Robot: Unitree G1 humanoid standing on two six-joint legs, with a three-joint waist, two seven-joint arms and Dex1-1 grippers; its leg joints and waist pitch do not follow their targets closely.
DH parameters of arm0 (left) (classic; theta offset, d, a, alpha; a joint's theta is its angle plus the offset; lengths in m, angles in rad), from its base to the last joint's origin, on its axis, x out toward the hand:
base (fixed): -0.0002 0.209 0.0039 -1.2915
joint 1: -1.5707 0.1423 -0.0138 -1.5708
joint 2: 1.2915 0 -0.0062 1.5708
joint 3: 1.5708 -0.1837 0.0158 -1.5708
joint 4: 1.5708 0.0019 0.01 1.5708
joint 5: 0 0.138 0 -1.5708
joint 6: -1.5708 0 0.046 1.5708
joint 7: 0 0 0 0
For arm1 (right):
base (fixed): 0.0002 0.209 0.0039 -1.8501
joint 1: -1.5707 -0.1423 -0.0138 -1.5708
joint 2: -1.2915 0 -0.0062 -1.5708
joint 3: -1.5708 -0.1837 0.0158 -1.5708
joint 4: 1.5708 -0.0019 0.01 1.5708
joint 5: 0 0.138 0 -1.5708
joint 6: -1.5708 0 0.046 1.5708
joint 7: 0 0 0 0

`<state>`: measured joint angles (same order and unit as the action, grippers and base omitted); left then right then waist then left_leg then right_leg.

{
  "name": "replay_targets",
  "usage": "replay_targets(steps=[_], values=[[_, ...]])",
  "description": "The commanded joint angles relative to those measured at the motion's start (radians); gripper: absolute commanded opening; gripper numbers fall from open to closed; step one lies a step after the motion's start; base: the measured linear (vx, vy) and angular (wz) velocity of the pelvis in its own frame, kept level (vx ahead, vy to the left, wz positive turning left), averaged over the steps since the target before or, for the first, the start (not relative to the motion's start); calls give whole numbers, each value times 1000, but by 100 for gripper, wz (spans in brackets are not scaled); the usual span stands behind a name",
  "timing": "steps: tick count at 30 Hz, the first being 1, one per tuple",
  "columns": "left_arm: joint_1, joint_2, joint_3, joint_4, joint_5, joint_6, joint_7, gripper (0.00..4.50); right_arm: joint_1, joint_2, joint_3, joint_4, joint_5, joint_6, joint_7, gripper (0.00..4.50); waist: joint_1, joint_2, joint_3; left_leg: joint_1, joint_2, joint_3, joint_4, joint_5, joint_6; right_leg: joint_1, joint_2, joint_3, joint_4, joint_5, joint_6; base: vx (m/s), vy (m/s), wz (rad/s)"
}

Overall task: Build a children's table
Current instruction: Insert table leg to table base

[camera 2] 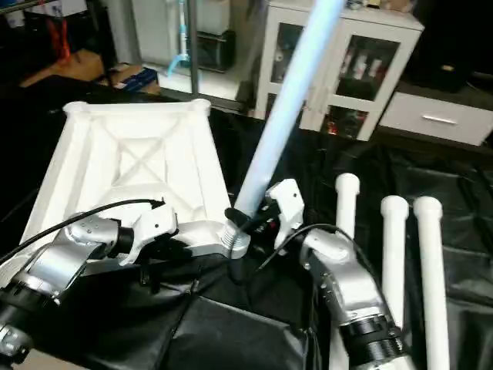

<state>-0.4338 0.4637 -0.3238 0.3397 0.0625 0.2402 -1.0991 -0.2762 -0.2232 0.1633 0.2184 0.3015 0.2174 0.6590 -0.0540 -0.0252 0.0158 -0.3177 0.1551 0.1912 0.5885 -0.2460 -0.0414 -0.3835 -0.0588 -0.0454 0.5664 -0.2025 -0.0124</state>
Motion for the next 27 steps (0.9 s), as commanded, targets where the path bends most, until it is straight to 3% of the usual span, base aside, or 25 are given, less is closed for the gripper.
replay_targets(steps=[1, 4, 5, 6, 7, 8, 9, 10, 11, 19, 20, 23, 26, 27], values=[[5, -62, -12, -119, -79, -14, -18, 0, 48, -4, 37, 221, -168, 56, -194, 184, -2, 12, -2, -9, 83, -69, -109, -511, -37, -7, -99, 54, -95, -615, -87, 0, 0, 0], [13, -74, -14, -136, -84, -2, -4, 0, 32, 24, 27, 252, -180, 25, -262, 184, -9, 12, -6, -20, 85, -69, -113, -473, -42, 2, -97, 55, -85, -519, -114, 0, 0, 0], [14, -78, -14, -139, -84, 2, 2, 0, 29, 31, 24, 258, -182, 20, -276, 184, -8, 3, -5, -16, 85, -64, -110, -458, -36, -4, -98, 58, -84, -501, -127, 0, 0, 0], [15, -85, -16, -145, -83, 6, 12, 0, 25, 48, 20, 268, -187, 11, -307, 184, -10, -3, -6, -14, 84, -60, -108, -454, -33, -6, -98, 59, -86, -502, -132, 0, 0, 0], [15, -91, -16, -148, -76, 11, 24, 0, 22, 60, 16, 273, -195, 5, -329, 184, -11, 2, -5, -14, 83, -60, -108, -452, -32, -5, -99, 59, -86, -510, -137, 0, 0, 0], [15, -94, -16, -151, -69, 14, 34, 0, 21, 70, 14, 277, -201, 0, -345, 184, -12, 0, -5, -15, 84, -60, -108, -442, -30, -5, -100, 61, -87, -512, -136, 0, 0, 0], [13, -101, -14, -152, -63, 20, 47, 0, 18, 81, 17, 282, -208, -4, -358, 184, -13, -6, -4, -15, 84, -58, -108, -441, -29, -6, -99, 61, -88, -515, -134, 0, 0, 0], [11, -105, -12, -153, -59, 25, 55, 0, 16, 87, 20, 285, -213, -7, -364, 184, -12, -2, -4, -13, 84, -59, -108, -442, -30, -6, -99, 61, -88, -521, -131, 0, 0, 0], [8, -113, -7, -159, -50, 35, 75, 0, 12, 99, 24, 289, -218, -14, -378, 184, -13, -10, -5, -15, 84, -57, -108, -436, -27, -6, -98, 61, -88, -512, -129, 0, 0, 0], [21, -93, -8, -188, -55, 34, 63, 0, -15, 95, 45, 261, -190, -35, -288, 184, -7, -7, -6, -18, 86, -51, -107, -367, -12, 2, -99, 64, -78, -409, -162, 0, 0, 0], [21, -93, -8, -188, -55, 34, 63, 0, -15, 95, 45, 261, -190, -35, -288, 184, -8, -9, -8, -23, 86, -50, -107, -350, -8, 8, -100, 63, -75, -386, -168, 0, 0, 0], [36, -59, -8, -212, -74, 26, 10, 0, -36, 26, 46, 181, -135, -12, -129, 184, -2, -9, -12, -20, 89, -45, -102, -302, 12, 13, -100, 64, -69, -324, -188, 0, 0, 0], [37, -50, -7, -223, -76, 25, -4, 0, -51, -18, 35, 130, -99, 4, -48, 185, 5, -14, -23, -24, 84, -32, -86, -144, 60, 24, -98, 63, -49, -124, -237, 0, 0, 0], [35, -47, -9, -224, -74, 23, -8, 0, -63, -43, 22, 98, -73, 16, -10, 185, 8, -15, -23, -25, 85, -32, -84, -124, 71, 25, -97, 62, -46, -105, -245, 53, -13, 1]])
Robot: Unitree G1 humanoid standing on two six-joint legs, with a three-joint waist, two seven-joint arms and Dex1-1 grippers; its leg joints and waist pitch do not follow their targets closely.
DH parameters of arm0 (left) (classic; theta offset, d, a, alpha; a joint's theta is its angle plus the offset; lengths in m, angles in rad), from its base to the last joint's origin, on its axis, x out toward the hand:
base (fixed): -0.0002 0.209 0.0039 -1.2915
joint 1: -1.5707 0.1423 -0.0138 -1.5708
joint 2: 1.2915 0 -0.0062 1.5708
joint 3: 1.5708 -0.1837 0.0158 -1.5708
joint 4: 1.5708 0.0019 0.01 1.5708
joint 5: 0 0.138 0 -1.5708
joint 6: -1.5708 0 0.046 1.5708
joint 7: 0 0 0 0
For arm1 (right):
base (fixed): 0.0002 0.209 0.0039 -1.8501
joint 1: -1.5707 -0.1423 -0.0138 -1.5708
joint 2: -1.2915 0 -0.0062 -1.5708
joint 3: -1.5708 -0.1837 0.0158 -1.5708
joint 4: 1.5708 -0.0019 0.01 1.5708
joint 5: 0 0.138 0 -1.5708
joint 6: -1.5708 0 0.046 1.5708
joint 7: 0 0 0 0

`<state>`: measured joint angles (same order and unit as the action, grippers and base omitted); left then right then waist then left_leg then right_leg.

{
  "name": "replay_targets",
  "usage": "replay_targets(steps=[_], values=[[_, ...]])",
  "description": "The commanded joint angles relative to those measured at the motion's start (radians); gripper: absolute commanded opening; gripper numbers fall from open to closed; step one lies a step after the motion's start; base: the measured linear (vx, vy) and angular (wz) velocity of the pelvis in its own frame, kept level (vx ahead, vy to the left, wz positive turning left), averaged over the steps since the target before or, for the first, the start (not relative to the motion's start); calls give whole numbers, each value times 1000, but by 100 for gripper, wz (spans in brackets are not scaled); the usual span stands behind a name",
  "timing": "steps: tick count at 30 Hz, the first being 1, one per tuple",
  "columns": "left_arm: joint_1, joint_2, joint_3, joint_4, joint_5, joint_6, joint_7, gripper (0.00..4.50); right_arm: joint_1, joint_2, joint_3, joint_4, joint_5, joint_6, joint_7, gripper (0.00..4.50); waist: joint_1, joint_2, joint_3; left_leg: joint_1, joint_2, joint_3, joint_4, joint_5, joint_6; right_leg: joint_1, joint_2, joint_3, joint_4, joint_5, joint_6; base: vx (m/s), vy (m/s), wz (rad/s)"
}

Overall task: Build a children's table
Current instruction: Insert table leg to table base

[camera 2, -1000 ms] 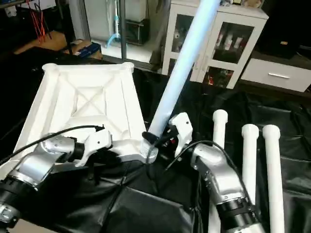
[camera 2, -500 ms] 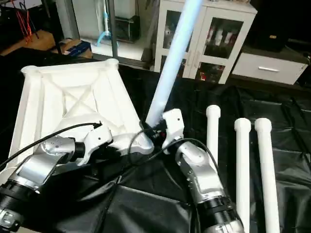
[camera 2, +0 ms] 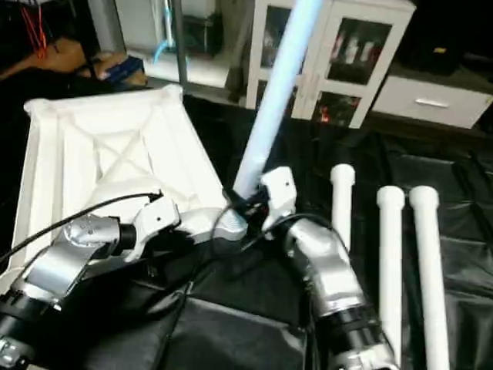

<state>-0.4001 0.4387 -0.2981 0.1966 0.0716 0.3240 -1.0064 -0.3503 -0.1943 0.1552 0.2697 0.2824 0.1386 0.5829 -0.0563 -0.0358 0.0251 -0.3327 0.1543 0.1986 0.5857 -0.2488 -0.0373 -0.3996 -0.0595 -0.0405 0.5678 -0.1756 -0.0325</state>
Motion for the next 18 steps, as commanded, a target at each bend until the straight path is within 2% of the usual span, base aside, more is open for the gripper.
replay_targets(steps=[1, 2, 3, 6, 12, 13, 15, 16, 18], values=[[1, -22, -35, -81, -84, -61, -101, 0, 11, -72, 31, 47, -54, 95, 66, 185, 12, -3, -33, -11, 83, -36, -78, -102, 79, 43, -95, 59, -45, -110, -233, 53, -21, 1], [-1, -21, -38, -82, -82, -62, -105, 0, 0, -92, 18, 23, -31, 105, 96, 185, 22, -3, -36, -12, 82, -32, -70, -40, 108, 46, -96, 59, -34, -35, -257, 53, -21, 1], [-2, -20, -42, -82, -81, -64, -109, 0, -10, -110, 8, -4, -4, 117, 128, 185, 27, -5, -36, -12, 80, -29, -65, -12, 127, 46, -95, 59, -28, 6, -270, 0, 0, 0], [-1, -19, -48, -79, -77, -68, -110, 0, -19, -120, -3, -26, 19, 122, 147, 185, 40, -5, -37, -11, 83, -29, -61, 26, 149, 48, -96, 56, -22, 18, -284, 0, 0, 0], [3, -11, -68, -74, -57, -85, -113, 0, -41, -89, -88, -84, 144, 168, 143, 184, 46, -4, -35, -2, 85, -27, -59, 15, 141, 41, -90, 53, -23, -40, -290, 0, 0, 0], [5, -9, -70, -74, -55, -86, -114, 0, -41, -81, -101, -101, 170, 182, 139, 184, 48, 0, -35, -1, 85, -28, -58, 24, 138, 41, -90, 54, -19, -29, -291, 0, 0, 0], [6, -8, -71, -75, -55, -86, -115, 0, -41, -76, -109, -111, 186, 191, 137, 184, 52, -2, -34, -2, 84, -27, -56, 32, 132, 41, -89, 54, -16, -19, -291, 0, 0, 0], [9, -4, -77, -73, -49, -93, -116, 0, -51, -55, -149, -129, 246, 220, 119, 184, 54, -2, -34, -3, 82, -25, -55, 32, 130, 41, -88, 55, -16, -17, -291, 0, 0, 0], [10, -2, -79, -73, -46, -96, -117, 0, -58, -47, -171, -137, 277, 236, 111, 184, 60, -4, -35, -2, 83, -26, -54, 28, 125, 42, -91, 56, -14, -23, -287, 0, 0, 0]])
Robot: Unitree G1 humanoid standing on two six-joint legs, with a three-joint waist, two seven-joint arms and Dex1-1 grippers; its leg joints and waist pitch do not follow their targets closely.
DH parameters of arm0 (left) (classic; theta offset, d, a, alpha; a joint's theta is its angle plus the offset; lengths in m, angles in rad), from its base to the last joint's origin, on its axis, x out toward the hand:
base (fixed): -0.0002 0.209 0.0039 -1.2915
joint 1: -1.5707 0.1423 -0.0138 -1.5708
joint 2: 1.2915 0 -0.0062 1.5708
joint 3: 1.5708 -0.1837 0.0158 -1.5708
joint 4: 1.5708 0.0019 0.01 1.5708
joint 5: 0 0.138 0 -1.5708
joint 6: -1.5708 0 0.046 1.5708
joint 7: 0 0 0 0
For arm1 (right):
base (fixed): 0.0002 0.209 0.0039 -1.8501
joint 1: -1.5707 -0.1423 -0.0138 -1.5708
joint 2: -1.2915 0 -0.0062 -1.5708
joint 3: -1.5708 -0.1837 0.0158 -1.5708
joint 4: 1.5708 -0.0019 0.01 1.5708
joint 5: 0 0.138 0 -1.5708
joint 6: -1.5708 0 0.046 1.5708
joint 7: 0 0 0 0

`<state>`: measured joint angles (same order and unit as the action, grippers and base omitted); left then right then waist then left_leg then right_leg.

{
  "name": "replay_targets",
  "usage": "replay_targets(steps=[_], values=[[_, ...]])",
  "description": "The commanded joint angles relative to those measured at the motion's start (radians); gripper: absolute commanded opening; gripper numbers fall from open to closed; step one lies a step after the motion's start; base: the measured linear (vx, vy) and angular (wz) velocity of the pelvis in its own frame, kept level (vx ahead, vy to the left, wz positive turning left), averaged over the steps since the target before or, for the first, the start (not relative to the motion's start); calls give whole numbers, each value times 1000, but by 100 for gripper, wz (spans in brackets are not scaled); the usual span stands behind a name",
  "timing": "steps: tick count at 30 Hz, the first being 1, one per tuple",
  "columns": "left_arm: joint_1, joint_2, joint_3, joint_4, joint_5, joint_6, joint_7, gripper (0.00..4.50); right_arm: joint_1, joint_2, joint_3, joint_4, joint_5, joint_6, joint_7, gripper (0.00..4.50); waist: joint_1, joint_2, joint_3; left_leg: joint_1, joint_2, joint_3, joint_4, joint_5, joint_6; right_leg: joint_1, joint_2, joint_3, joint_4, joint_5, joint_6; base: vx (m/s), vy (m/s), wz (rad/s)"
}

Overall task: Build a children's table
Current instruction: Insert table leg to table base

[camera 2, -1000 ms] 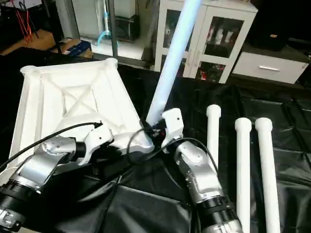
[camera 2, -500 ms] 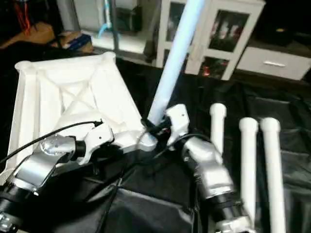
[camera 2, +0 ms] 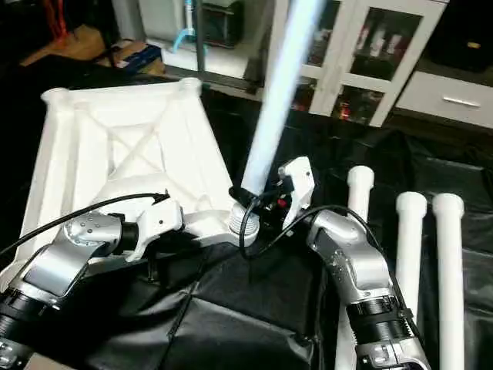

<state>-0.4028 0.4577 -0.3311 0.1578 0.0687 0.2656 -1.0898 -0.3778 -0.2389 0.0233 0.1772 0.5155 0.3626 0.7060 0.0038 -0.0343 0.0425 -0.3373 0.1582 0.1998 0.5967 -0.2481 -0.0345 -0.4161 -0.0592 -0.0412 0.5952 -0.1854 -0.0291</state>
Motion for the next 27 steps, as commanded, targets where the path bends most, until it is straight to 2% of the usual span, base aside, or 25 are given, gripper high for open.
replay_targets(steps=[1, 6, 7, 9, 12, 16, 18, 20, 21, 24, 27], values=[[14, -20, -45, -34, -42, -38, -34, 0, -35, -1, -50, -49, 58, 21, -14, 184, 6, -4, -52, 7, 79, -25, -64, 34, 116, 54, -88, 56, -39, -7, -290, 0, 0, 0], [14, -20, -43, -30, -41, -42, -35, 0, -39, -2, -79, -46, 82, 45, -21, 184, 13, -3, -51, 6, 77, -24, -64, 34, 103, 55, -88, 55, -39, -22, -279, 0, 0, 0], [14, -20, -41, -29, -41, -48, -36, 0, -37, -8, -85, -41, 76, 50, -23, 184, 15, -6, -52, 3, 75, -25, -63, 39, 99, 58, -87, 55, -37, -21, -275, 0, 0, 0], [14, -19, -39, -28, -42, -53, -37, 0, -33, -11, -88, -41, 72, 55, -26, 184, 15, -6, -53, 2, 73, -25, -61, 40, 97, 59, -88, 55, -37, -22, -272, 0, 0, 0], [18, -14, -41, -32, -44, -70, -48, 0, -19, -42, -48, -69, 35, 68, 3, 184, 18, -4, -55, 1, 71, -25, -58, 56, 102, 61, -87, 55, -34, 0, -270, 0, 0, 0], [9, -5, -46, -18, -31, -96, -49, 0, 28, -138, 103, -80, -120, 10, 82, 184, 24, -8, -55, 0, 72, -25, -55, 60, 109, 61, -86, 53, -33, 1, -265, 0, 0, 0], [4, -4, -43, -11, -29, -101, -47, 0, 32, -153, 122, -85, -143, -2, 89, 184, 25, -11, -53, -2, 72, -25, -56, 36, 106, 62, -89, 54, -37, -31, -256, 0, 0, 0], [2, -3, -42, -9, -28, -102, -46, 0, 39, -161, 132, -94, -151, -1, 97, 184, 24, -9, -48, 0, 74, -27, -60, -21, 85, 59, -89, 54, -48, -126, -239, 0, 0, 0], [2, -2, -41, -10, -28, -102, -45, 0, 41, -165, 136, -97, -157, -4, 98, 184, 25, -8, -48, 1, 74, -27, -60, -28, 79, 59, -89, 55, -49, -137, -237, 0, 0, 0], [3, 0, -40, -13, -26, -107, -43, 0, 45, -165, 139, -110, -156, 0, 97, 184, 24, -10, -50, 1, 74, -28, -60, -30, 68, 59, -87, 56, -46, -126, -235, 0, 0, 0], [4, -2, -40, -15, -25, -111, -40, 0, 42, -164, 137, -120, -152, 6, 93, 184, 24, -11, -52, 0, 72, -28, -58, -2, 79, 60, -85, 56, -40, -79, -244, 0, 0, 0]])
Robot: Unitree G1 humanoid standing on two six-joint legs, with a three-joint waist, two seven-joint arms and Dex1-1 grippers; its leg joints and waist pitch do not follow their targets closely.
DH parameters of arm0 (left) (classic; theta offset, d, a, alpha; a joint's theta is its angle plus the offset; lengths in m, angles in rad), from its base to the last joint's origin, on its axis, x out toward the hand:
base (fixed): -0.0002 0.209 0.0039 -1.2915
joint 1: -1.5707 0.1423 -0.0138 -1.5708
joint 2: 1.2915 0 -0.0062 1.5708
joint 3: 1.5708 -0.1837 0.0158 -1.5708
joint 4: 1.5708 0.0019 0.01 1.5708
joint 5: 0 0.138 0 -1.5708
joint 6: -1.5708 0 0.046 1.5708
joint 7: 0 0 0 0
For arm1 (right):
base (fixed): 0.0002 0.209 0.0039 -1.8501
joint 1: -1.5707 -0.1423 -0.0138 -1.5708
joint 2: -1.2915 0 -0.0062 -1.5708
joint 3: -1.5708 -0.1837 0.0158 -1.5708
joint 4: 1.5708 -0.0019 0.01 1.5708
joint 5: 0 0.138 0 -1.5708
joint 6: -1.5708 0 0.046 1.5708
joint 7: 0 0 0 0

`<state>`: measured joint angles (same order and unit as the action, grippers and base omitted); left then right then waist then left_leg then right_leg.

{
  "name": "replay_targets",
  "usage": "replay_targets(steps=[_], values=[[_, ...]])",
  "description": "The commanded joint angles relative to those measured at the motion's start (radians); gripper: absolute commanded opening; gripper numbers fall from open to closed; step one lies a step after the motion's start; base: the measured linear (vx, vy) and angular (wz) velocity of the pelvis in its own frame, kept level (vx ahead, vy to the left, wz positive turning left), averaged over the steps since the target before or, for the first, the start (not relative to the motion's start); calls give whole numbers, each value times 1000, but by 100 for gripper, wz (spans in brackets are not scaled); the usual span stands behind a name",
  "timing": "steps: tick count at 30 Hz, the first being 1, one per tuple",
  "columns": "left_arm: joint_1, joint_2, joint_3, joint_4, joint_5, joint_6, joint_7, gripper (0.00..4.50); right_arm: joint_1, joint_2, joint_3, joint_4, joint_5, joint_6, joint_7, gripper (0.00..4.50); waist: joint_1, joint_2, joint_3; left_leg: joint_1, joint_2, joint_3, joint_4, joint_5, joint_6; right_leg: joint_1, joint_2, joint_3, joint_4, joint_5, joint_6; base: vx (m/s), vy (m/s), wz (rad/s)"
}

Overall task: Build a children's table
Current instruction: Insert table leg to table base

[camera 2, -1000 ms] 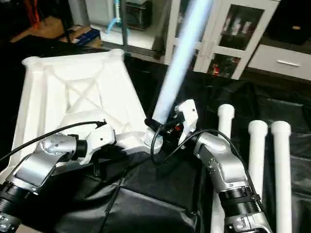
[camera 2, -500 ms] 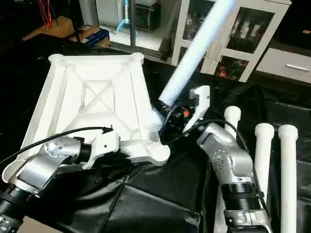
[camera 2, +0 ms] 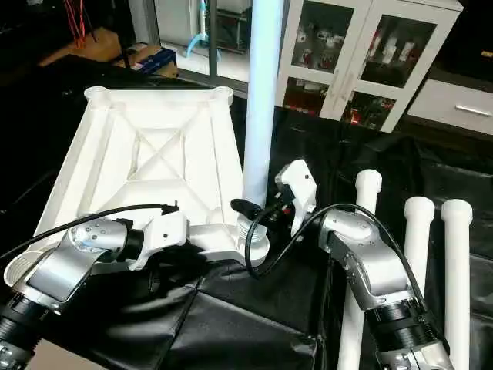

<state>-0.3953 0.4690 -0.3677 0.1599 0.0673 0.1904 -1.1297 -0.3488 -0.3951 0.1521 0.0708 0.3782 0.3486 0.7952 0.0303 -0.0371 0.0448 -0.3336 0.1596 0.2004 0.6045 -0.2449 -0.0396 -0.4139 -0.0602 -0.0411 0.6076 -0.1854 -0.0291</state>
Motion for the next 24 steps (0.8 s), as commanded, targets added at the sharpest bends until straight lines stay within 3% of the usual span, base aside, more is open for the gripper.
replay_targets(steps=[1, 8, 10, 12, 17, 24], values=[[-3, -18, -4, -10, -21, -50, 7, 0, 14, -10, 10, -22, -16, 20, 11, 184, -2, -8, -56, -5, 71, -28, -64, 9, 93, 59, -84, 56, -49, -56, -250, 0, 0, 0], [-11, -24, -8, 12, -16, -69, 14, 0, 18, -35, 21, -57, -20, 34, 39, 184, -2, -8, -53, -5, 72, -29, -64, -18, 90, 57, -85, 55, -54, -103, -244, 0, 0, 0], [-13, -26, -9, 12, -15, -69, 17, 0, 22, -29, 34, -48, -30, 26, 37, 184, -2, -15, -53, -7, 71, -29, -64, -32, 83, 58, -84, 55, -57, -130, -235, 0, 0, 0], [-12, -27, -9, 8, -15, -67, 19, 0, 28, -24, 40, -45, -35, 20, 34, 184, -1, -12, -53, -6, 71, -29, -64, -30, 80, 58, -86, 55, -56, -134, -232, 0, 0, 0], [-2, -35, -9, -17, -19, -61, 25, 0, 54, 29, 100, 29, -122, -56, -26, 184, -2, -13, -52, -6, 72, -30, -64, -30, 74, 53, -87, 55, -57, -143, -225, 0, 0, 0], [29, -42, -10, -58, -35, -47, 28, 0, 83, 111, 97, 62, -141, -106, -120, 184, -4, -11, -51, -4, 73, -31, -69, -54, 49, 53, -87, 56, -59, -161, -214, 0, 0, 0]])
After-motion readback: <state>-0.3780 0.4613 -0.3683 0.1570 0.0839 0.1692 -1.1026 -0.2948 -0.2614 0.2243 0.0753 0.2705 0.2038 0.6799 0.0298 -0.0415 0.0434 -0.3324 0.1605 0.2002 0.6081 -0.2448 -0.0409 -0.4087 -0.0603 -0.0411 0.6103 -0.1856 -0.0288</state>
